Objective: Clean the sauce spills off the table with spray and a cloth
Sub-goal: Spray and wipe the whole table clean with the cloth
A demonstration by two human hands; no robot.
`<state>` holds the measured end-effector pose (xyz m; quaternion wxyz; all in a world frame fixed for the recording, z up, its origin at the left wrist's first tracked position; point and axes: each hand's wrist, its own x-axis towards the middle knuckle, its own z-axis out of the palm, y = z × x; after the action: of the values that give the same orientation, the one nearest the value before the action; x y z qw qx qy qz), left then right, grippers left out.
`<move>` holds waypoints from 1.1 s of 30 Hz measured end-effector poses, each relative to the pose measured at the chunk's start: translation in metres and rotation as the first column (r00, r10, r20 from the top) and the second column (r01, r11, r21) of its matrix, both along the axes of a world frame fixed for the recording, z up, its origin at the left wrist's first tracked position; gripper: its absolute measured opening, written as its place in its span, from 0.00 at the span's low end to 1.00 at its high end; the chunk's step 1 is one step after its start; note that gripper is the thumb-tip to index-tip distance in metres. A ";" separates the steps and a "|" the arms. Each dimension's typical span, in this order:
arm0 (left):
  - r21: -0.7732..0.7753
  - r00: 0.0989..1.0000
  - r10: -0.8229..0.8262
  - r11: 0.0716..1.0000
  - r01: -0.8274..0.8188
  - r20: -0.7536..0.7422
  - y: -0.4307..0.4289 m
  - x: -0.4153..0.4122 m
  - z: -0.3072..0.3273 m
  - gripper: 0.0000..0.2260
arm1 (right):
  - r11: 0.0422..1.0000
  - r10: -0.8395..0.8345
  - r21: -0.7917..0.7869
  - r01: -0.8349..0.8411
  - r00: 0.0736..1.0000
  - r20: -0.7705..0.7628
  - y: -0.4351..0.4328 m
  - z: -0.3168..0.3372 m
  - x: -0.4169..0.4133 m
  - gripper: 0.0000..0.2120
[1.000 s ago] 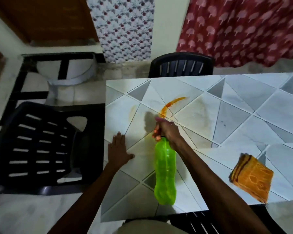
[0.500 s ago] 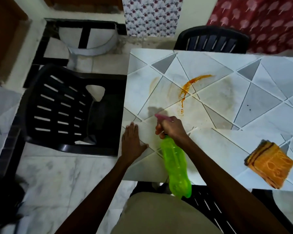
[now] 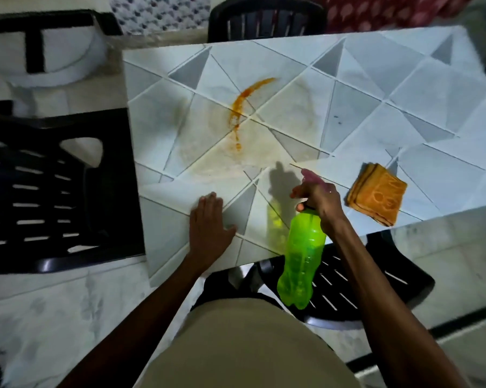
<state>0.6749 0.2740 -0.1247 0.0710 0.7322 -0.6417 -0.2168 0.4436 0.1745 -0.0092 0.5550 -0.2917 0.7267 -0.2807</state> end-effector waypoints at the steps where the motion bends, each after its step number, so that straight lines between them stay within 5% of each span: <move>1: 0.006 1.000 -0.001 1.000 0.001 0.022 -0.001 -0.006 -0.001 0.36 | 0.999 -0.035 -0.007 0.035 0.999 0.005 0.001 0.001 -0.010 0.21; 11: 0.044 0.995 0.053 0.997 -0.057 0.079 -0.003 -0.055 0.000 0.38 | 0.949 -0.316 -0.025 0.316 0.949 0.014 0.038 0.002 -0.087 0.20; 20: 0.032 0.996 0.050 0.998 -0.053 0.074 0.044 -0.059 -0.004 0.38 | 0.993 0.119 0.024 -0.120 0.993 0.009 0.085 0.000 -0.070 0.14; 28: 0.021 0.991 0.124 0.992 -0.125 0.053 0.063 -0.041 -0.005 0.38 | 0.975 -0.135 -0.155 0.162 0.976 0.173 0.025 0.019 -0.053 0.18; 33: 0.106 0.993 0.095 0.989 -0.103 0.071 0.047 -0.030 0.004 0.38 | 0.990 -0.003 -0.137 0.021 0.992 0.129 0.000 0.020 -0.051 0.21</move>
<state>0.6451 0.3215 -0.1209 0.0201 0.7728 -0.5937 -0.2234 0.3928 0.1745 0.0112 0.5776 -0.3063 0.6700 -0.3517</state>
